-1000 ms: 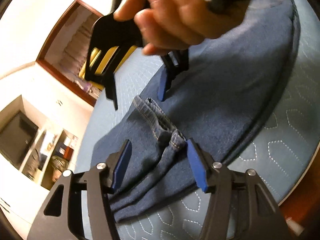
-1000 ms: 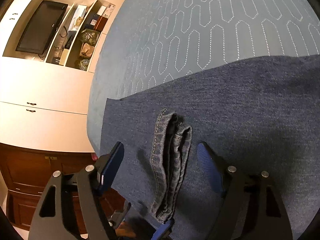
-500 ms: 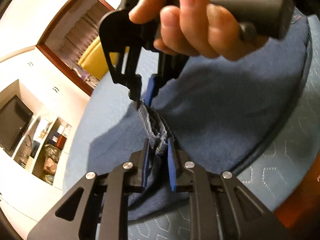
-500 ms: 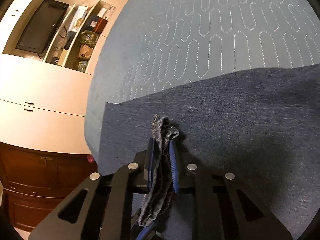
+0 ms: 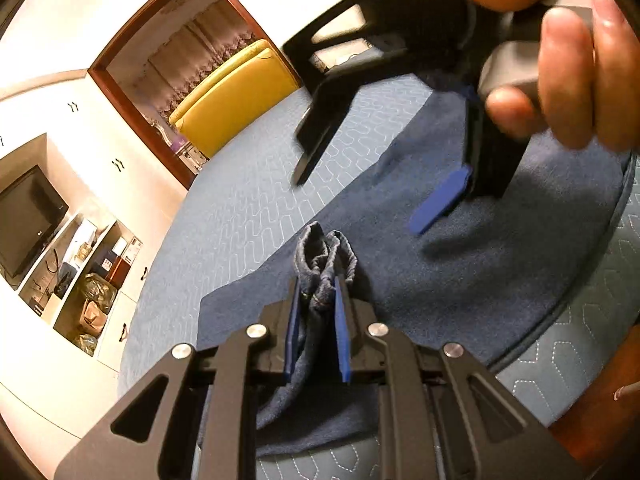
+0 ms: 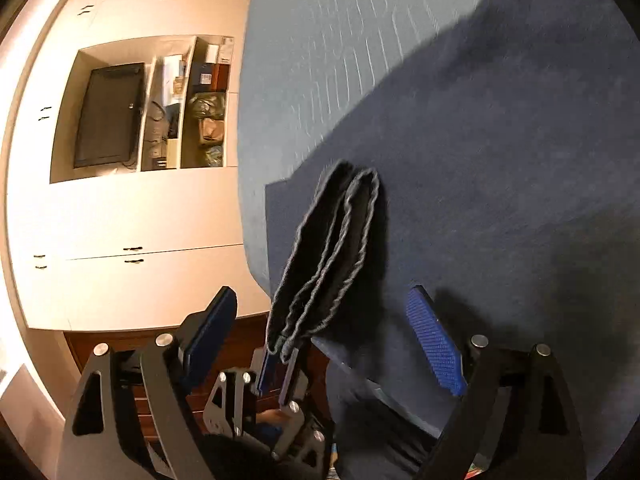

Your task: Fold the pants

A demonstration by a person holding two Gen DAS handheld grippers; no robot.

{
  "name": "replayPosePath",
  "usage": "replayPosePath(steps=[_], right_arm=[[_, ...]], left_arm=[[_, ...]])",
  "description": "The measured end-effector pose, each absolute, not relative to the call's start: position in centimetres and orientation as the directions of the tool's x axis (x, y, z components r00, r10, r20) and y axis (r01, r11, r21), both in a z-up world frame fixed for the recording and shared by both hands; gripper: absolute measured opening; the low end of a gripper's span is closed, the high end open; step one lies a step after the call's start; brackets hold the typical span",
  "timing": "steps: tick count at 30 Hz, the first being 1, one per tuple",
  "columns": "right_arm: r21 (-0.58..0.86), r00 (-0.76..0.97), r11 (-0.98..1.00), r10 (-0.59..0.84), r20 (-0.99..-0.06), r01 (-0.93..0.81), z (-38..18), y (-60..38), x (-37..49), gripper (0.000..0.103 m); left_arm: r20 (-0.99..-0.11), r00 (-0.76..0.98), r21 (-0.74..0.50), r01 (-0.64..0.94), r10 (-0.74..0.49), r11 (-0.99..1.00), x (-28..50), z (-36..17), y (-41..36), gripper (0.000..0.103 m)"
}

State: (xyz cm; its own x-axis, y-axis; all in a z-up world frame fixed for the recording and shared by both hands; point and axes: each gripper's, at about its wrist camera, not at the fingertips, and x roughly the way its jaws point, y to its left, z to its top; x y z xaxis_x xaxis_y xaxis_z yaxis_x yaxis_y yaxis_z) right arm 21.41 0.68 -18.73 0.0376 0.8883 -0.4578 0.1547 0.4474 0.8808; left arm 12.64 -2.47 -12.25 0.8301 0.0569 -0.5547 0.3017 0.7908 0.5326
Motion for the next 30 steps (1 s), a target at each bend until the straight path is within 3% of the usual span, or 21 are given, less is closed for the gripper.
replayPosePath(steps=[5, 7, 8, 9, 11, 16, 21, 29, 30], right_arm=[[0.897, 0.003, 0.41, 0.909, -0.416, 0.167, -19.7, 4.3, 22.8, 0.085], [0.891, 0.042, 0.421, 0.9, -0.433, 0.167, -19.7, 4.3, 23.9, 0.076], [0.89, 0.048, 0.424, 0.898, -0.437, 0.169, -19.7, 4.4, 24.3, 0.061], [0.879, 0.044, 0.451, 0.885, -0.463, 0.156, -19.5, 4.5, 24.7, 0.038], [0.86, 0.057, 0.5, 0.86, -0.507, 0.106, -18.6, 4.9, 25.2, 0.013], [0.767, 0.157, 0.637, 0.768, -0.621, -0.082, -14.3, 2.9, 25.1, 0.012], [0.716, 0.19, 0.697, 0.708, -0.68, -0.039, -15.6, -2.8, 24.2, 0.012], [0.718, 0.218, 0.696, 0.704, -0.676, -0.018, -19.0, -6.3, 22.7, 0.013], [0.72, 0.223, 0.693, 0.706, -0.672, -0.025, -18.9, -6.5, 22.6, 0.018]], left_arm=[[-0.554, 0.831, 0.523, 0.298, 0.053, 0.799, 11.7, -11.5, -2.7, 0.016], [-0.552, 0.833, 0.52, 0.306, 0.04, 0.797, 11.1, -11.2, -2.8, 0.016], [-0.552, 0.833, 0.521, 0.311, 0.035, 0.795, 10.9, -11.1, -2.8, 0.016], [-0.552, 0.834, 0.523, 0.316, 0.031, 0.792, 10.8, -11.0, -2.8, 0.016], [-0.542, 0.839, 0.541, 0.315, 0.037, 0.78, 10.6, -11.1, -3.2, 0.016], [-0.511, 0.86, 0.562, 0.334, 0.0, 0.756, 10.4, -11.5, -6.9, 0.015], [-0.52, 0.851, 0.557, 0.403, -0.074, 0.726, 10.2, -13.1, -12.0, 0.015], [-0.558, 0.825, 0.569, 0.455, -0.085, 0.685, 10.8, -17.1, -16.3, 0.015], [-0.549, 0.833, 0.586, 0.447, -0.075, 0.676, 10.7, -17.6, -16.5, 0.015]])
